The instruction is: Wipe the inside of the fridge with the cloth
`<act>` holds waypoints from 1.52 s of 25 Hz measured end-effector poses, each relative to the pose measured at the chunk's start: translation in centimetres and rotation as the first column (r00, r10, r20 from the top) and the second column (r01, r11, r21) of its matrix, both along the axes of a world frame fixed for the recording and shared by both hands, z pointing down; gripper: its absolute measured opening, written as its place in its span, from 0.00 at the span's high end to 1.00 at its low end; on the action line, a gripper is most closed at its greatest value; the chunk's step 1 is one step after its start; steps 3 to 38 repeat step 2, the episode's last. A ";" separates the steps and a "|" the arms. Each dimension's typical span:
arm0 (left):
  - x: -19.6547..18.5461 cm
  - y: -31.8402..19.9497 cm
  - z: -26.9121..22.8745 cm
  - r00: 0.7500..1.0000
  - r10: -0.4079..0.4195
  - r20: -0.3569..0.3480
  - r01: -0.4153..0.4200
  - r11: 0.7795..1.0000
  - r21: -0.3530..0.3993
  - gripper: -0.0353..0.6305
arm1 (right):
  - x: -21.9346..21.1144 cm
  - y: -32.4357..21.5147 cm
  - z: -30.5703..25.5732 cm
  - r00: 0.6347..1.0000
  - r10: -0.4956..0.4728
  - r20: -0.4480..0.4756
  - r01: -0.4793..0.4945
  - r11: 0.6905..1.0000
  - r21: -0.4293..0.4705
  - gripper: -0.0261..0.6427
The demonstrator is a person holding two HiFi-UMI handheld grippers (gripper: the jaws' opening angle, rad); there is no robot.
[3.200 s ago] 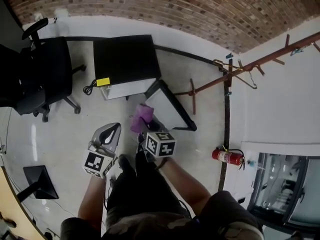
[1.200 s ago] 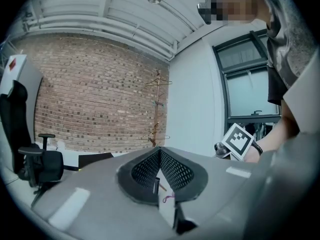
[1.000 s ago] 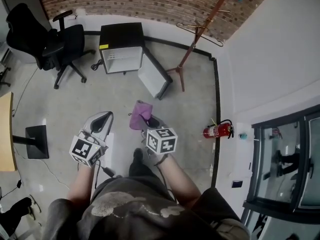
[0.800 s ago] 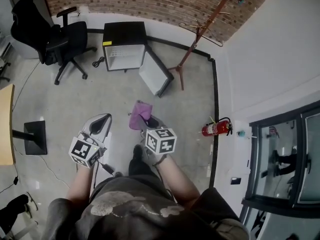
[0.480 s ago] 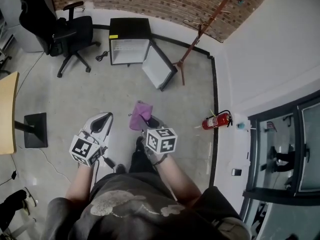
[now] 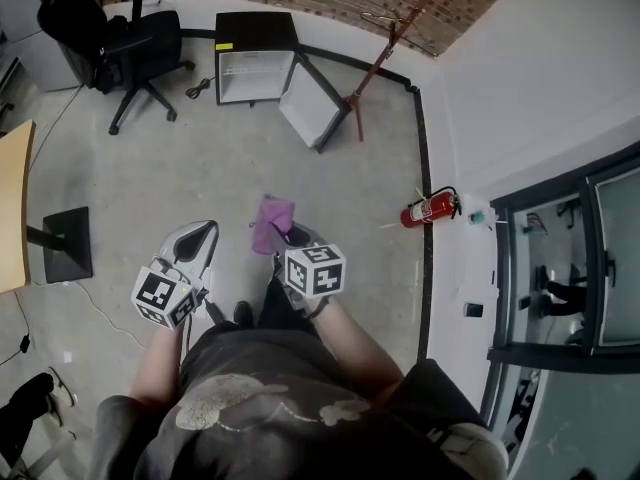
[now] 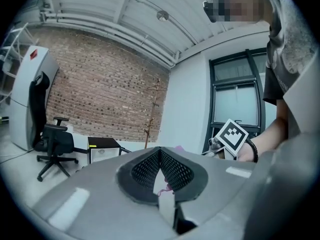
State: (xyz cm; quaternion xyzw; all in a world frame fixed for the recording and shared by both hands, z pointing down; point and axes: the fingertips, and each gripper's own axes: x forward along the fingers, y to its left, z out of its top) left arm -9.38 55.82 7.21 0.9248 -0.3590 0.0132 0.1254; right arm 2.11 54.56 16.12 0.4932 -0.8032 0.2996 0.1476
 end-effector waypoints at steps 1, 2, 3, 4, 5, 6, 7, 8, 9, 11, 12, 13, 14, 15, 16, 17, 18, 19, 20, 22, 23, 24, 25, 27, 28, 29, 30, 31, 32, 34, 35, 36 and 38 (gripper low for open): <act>-0.2 0.4 0.2 1.000 -0.003 0.000 0.003 1.000 -0.006 0.92 | -0.2 0.4 0.2 1.000 0.000 0.000 0.000 1.000 -0.002 0.85; -0.5 0.9 0.5 1.000 -0.006 0.000 0.006 1.000 -0.011 0.92 | -0.4 0.8 0.3 1.000 0.000 0.000 0.000 1.000 -0.004 0.85; -0.5 0.9 0.5 1.000 -0.006 0.000 0.006 1.000 -0.011 0.92 | -0.4 0.8 0.3 1.000 0.000 0.000 0.000 1.000 -0.004 0.85; -0.5 0.9 0.5 1.000 -0.006 0.000 0.006 1.000 -0.011 0.92 | -0.4 0.8 0.3 1.000 0.000 0.000 0.000 1.000 -0.004 0.85; -0.5 0.9 0.5 1.000 -0.006 0.000 0.006 1.000 -0.011 0.92 | -0.4 0.8 0.3 1.000 0.000 0.000 0.000 1.000 -0.004 0.85; -0.5 0.9 0.5 1.000 -0.006 0.000 0.006 1.000 -0.011 0.92 | -0.4 0.8 0.3 1.000 0.000 0.000 0.000 1.000 -0.004 0.85; -0.5 0.9 0.5 1.000 -0.006 0.000 0.006 1.000 -0.011 0.92 | -0.4 0.8 0.3 1.000 0.000 0.000 0.000 1.000 -0.004 0.85; -0.5 0.9 0.5 1.000 -0.006 0.000 0.006 1.000 -0.011 0.92 | -0.4 0.8 0.3 1.000 0.000 0.000 0.000 1.000 -0.004 0.85; -0.5 0.9 0.5 1.000 -0.006 0.000 0.006 1.000 -0.011 0.92 | -0.4 0.8 0.3 1.000 0.000 0.000 0.000 1.000 -0.004 0.85; -0.5 0.9 0.5 1.000 -0.006 0.000 0.006 1.000 -0.011 0.92 | -0.4 0.8 0.3 1.000 0.000 0.000 0.000 1.000 -0.004 0.85; -0.5 0.9 0.5 1.000 -0.006 0.000 0.006 1.000 -0.011 0.92 | -0.4 0.8 0.3 1.000 0.000 0.000 0.000 1.000 -0.004 0.85; -0.5 0.9 0.5 1.000 -0.006 0.000 0.006 1.000 -0.011 0.92 | -0.4 0.8 0.3 1.000 0.000 0.000 0.000 1.000 -0.004 0.85; -0.5 0.9 0.5 1.000 -0.006 0.000 0.006 1.000 -0.011 0.92 | -0.4 0.8 0.3 1.000 0.000 0.000 0.000 1.000 -0.004 0.85; -0.5 0.9 0.5 1.000 -0.006 0.000 0.006 1.000 -0.011 0.92 | -0.4 0.8 0.3 1.000 0.000 0.000 0.000 1.000 -0.004 0.85; -0.5 0.9 0.5 1.000 -0.006 0.000 0.006 1.000 -0.011 0.92 | -0.4 0.8 0.3 1.000 0.000 0.000 0.000 1.000 -0.004 0.85; -0.5 0.9 0.5 1.000 -0.006 0.000 0.006 1.000 -0.011 0.92 | -0.4 0.8 0.3 1.000 0.000 0.000 0.000 1.000 -0.004 0.85; -0.5 0.9 0.5 1.000 -0.006 0.000 0.006 1.000 -0.011 0.92 | -0.4 0.8 0.3 1.000 0.000 0.000 0.000 1.000 -0.004 0.85; -0.5 0.9 0.5 1.000 -0.006 0.000 0.006 1.000 -0.011 0.92 | -0.4 0.8 0.3 1.000 0.000 0.000 0.000 1.000 -0.004 0.85; -0.5 0.9 0.5 1.000 -0.006 0.000 0.006 1.000 -0.011 0.92 | -0.4 0.8 0.3 1.000 0.000 0.000 0.000 1.000 -0.004 0.85; -0.5 0.9 0.5 1.000 -0.006 0.000 0.006 1.000 -0.011 0.92 | -0.4 0.8 0.3 1.000 0.000 0.000 0.000 1.000 -0.004 0.85; -0.5 0.9 0.5 1.000 -0.006 0.000 0.006 1.000 -0.011 0.92 | -0.4 0.8 0.3 1.000 0.000 0.000 0.000 1.000 -0.004 0.85; -0.5 0.9 0.5 1.000 -0.006 0.000 0.006 1.000 -0.011 0.92 | -0.4 0.8 0.3 1.000 0.000 0.000 0.000 1.000 -0.004 0.85; -0.5 0.9 0.5 1.000 -0.006 0.000 0.006 1.000 -0.011 0.92 | -0.4 0.8 0.3 1.000 0.000 0.000 0.000 1.000 -0.004 0.85; -0.5 0.9 0.5 1.000 -0.006 0.000 0.006 1.000 -0.011 0.92 | -0.4 0.8 0.3 1.000 0.000 0.000 0.000 1.000 -0.004 0.85; -0.5 0.9 0.5 1.000 -0.006 0.000 0.006 1.000 -0.011 0.92 | -0.4 0.8 0.3 1.000 0.000 0.000 0.000 1.000 -0.004 0.85; -0.5 0.9 0.5 1.000 -0.006 0.000 0.006 1.000 -0.011 0.92 | -0.4 0.8 0.3 1.000 0.000 0.000 0.000 1.000 -0.004 0.85; -0.5 0.9 0.5 1.000 -0.006 0.000 0.006 1.000 -0.011 0.92 | -0.4 0.8 0.3 1.000 0.000 0.000 0.000 1.000 -0.004 0.85; -0.5 0.9 0.5 1.000 -0.006 0.000 0.006 1.000 -0.011 0.92 | -0.4 0.8 0.3 1.000 0.000 0.000 0.000 1.000 -0.004 0.85; -0.5 0.9 0.5 1.000 -0.006 0.000 0.006 1.000 -0.011 0.92 | -0.4 0.8 0.3 1.000 0.000 0.000 0.000 1.000 -0.004 0.85; -0.5 0.9 0.5 1.000 -0.006 0.000 0.006 1.000 -0.011 0.92 | -0.4 0.8 0.3 1.000 0.000 0.000 0.000 1.000 -0.004 0.85; -0.5 0.9 0.5 1.000 -0.006 0.000 0.006 1.000 -0.011 0.92 | -0.4 0.8 0.3 1.000 0.000 0.000 0.000 1.000 -0.004 0.85; -0.5 0.9 0.5 1.000 -0.006 0.000 0.006 1.000 -0.011 0.92 | -0.4 0.8 0.3 1.000 0.000 0.000 0.000 1.000 -0.004 0.85; -0.5 0.9 0.5 1.000 -0.006 0.000 0.006 1.000 -0.011 0.92 | -0.4 0.8 0.3 1.000 0.000 0.000 0.000 1.000 -0.004 0.85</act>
